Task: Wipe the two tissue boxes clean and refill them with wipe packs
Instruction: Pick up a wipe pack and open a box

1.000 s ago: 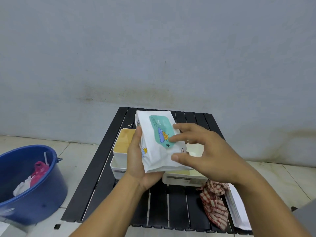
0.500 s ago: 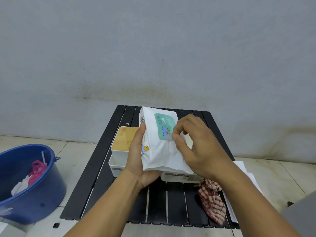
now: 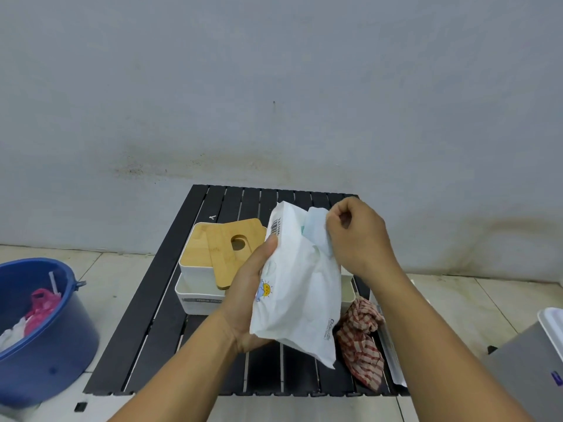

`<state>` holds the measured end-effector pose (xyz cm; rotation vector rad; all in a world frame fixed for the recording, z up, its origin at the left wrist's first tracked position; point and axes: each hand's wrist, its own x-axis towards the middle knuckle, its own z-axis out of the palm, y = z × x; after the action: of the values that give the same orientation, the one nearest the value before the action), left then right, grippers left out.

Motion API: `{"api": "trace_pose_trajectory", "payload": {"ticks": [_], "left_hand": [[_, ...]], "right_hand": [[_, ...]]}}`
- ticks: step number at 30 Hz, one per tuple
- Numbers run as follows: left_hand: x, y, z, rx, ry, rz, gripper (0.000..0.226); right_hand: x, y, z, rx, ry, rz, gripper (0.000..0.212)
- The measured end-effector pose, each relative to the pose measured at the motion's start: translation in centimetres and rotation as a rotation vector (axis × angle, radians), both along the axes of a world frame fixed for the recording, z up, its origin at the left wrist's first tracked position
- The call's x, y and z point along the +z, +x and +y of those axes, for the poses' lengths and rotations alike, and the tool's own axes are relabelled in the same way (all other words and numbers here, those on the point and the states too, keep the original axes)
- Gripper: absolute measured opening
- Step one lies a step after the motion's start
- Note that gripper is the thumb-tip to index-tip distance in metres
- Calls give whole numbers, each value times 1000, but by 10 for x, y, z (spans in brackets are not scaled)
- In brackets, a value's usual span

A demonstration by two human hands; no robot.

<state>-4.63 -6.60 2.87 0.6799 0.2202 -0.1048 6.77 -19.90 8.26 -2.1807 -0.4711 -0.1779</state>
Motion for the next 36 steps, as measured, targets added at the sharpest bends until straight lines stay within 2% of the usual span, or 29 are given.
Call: {"api": "trace_pose_trajectory", "payload": {"ticks": [3, 5, 7, 11, 13, 15, 16, 18, 19, 24, 28, 32, 36], "left_hand": [[0, 0, -2, 50, 12, 31, 55], [2, 2, 0, 79, 18, 31, 58], [3, 4, 1, 91, 18, 17, 60], [9, 0, 0, 116, 0, 25, 61], [10, -1, 3, 168, 4, 29, 62], [10, 1, 5, 224, 7, 31, 62], [11, 1, 6, 233, 9, 26, 62], [13, 0, 3, 205, 22, 15, 62], [12, -1, 0, 180, 41, 6, 62], [7, -2, -13, 135, 159, -62, 55], [8, 3, -11, 71, 157, -117, 59], [25, 9, -1, 105, 350, -175, 74], [38, 16, 30, 382, 525, -143, 74]], "right_hand": [[0, -12, -3, 24, -23, 36, 13], [2, -22, -3, 82, -131, 44, 28], [5, -28, -1, 94, -156, 31, 38], [18, -30, -4, -6, 58, -47, 51], [26, -34, -12, 69, 132, 21, 55], [31, -42, -16, 217, 111, 109, 46], [30, -44, -14, 260, 78, 123, 34], [26, -49, -8, 268, 13, 104, 15], [24, -50, -4, 265, -22, 96, 17], [26, -48, -5, 296, -159, 249, 58], [30, -45, -13, 358, -124, 324, 61], [39, -25, -16, 370, -88, 238, 62], [48, 16, -8, 365, -326, -56, 69]]}}
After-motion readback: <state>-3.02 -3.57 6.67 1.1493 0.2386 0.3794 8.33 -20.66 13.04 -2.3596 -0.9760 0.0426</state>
